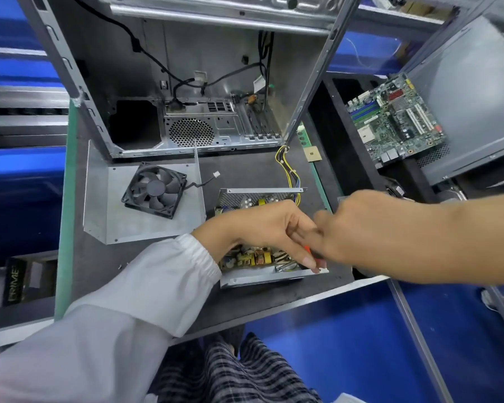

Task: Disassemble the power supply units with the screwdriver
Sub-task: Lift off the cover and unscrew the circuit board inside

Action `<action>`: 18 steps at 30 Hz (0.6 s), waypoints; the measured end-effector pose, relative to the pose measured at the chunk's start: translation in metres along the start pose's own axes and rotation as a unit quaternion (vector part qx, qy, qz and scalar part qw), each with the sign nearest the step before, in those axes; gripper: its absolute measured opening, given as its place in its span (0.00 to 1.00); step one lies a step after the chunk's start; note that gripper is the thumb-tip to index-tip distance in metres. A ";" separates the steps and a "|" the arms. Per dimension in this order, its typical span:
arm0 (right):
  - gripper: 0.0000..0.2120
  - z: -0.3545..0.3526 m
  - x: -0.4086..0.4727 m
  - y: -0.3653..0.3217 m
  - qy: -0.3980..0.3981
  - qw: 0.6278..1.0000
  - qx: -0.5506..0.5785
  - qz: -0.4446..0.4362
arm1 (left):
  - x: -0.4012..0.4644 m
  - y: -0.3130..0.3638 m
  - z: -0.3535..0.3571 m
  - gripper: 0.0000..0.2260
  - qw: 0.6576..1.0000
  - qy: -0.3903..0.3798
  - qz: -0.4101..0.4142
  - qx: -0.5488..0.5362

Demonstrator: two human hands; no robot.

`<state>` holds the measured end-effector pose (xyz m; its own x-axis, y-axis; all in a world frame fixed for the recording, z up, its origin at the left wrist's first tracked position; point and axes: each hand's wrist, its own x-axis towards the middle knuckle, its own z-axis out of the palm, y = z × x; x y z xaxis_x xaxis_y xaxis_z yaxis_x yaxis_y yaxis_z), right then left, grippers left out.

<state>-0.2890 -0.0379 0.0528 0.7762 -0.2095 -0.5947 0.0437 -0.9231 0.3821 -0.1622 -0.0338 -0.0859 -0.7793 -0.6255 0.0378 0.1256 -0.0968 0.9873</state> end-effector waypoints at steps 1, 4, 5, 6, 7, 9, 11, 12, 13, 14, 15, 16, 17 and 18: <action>0.09 -0.003 0.003 0.006 -0.077 0.987 0.117 0.074 | 0.000 -0.003 0.001 0.16 1.000 0.028 -0.007 0.007; 0.19 0.003 0.015 0.030 -0.264 0.803 0.479 0.235 | 0.003 -0.005 0.007 0.08 0.994 0.101 -0.010 0.047; 0.19 0.005 0.017 0.035 -0.297 0.715 0.569 0.278 | 0.004 -0.006 0.008 0.09 0.992 0.113 -0.006 0.053; 0.18 0.006 0.019 0.036 -0.307 0.661 0.614 0.302 | 0.005 -0.007 0.008 0.10 0.991 0.120 -0.001 0.052; 0.16 0.008 0.019 0.036 -0.311 0.666 0.609 0.298 | 0.005 -0.009 0.007 0.10 0.991 0.123 -0.001 0.045; 0.14 0.005 0.016 0.029 -0.285 0.819 0.450 0.213 | 0.001 -0.011 0.004 0.13 0.994 0.107 -0.007 0.013; 0.10 0.005 0.006 0.015 -0.194 0.951 0.227 0.086 | -0.003 -0.011 -0.002 0.14 0.998 0.061 -0.016 -0.013; 0.11 0.006 0.002 0.005 -0.113 0.985 0.127 0.013 | -0.005 -0.009 -0.005 0.15 0.999 0.033 -0.017 -0.018; 0.15 0.006 -0.004 -0.003 -0.057 0.997 0.029 -0.048 | -0.005 -0.006 -0.006 0.15 1.000 0.002 -0.016 -0.018; 0.22 -0.003 -0.009 -0.007 -0.030 0.996 -0.057 -0.059 | -0.005 -0.002 -0.006 0.17 0.999 -0.026 -0.011 -0.015; 0.29 0.003 -0.013 -0.008 0.043 0.993 -0.090 -0.070 | -0.005 -0.001 -0.006 0.18 0.999 -0.043 -0.004 -0.013; 0.32 0.005 -0.011 -0.012 0.083 0.987 -0.112 -0.075 | -0.004 -0.002 -0.006 0.18 0.999 -0.049 0.002 -0.003; 0.27 0.001 -0.010 -0.014 0.073 0.991 -0.098 -0.056 | -0.004 -0.004 -0.005 0.18 0.999 -0.042 0.003 0.001; 0.16 -0.010 -0.008 -0.013 0.032 0.997 -0.053 -0.036 | -0.003 -0.005 -0.004 0.17 1.000 -0.023 -0.004 0.002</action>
<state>-0.2899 -0.0209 0.0598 0.8073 -0.1195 -0.5779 0.1638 -0.8954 0.4140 -0.1581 -0.0345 -0.0918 -0.8074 -0.5888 0.0369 0.1172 -0.0988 0.9882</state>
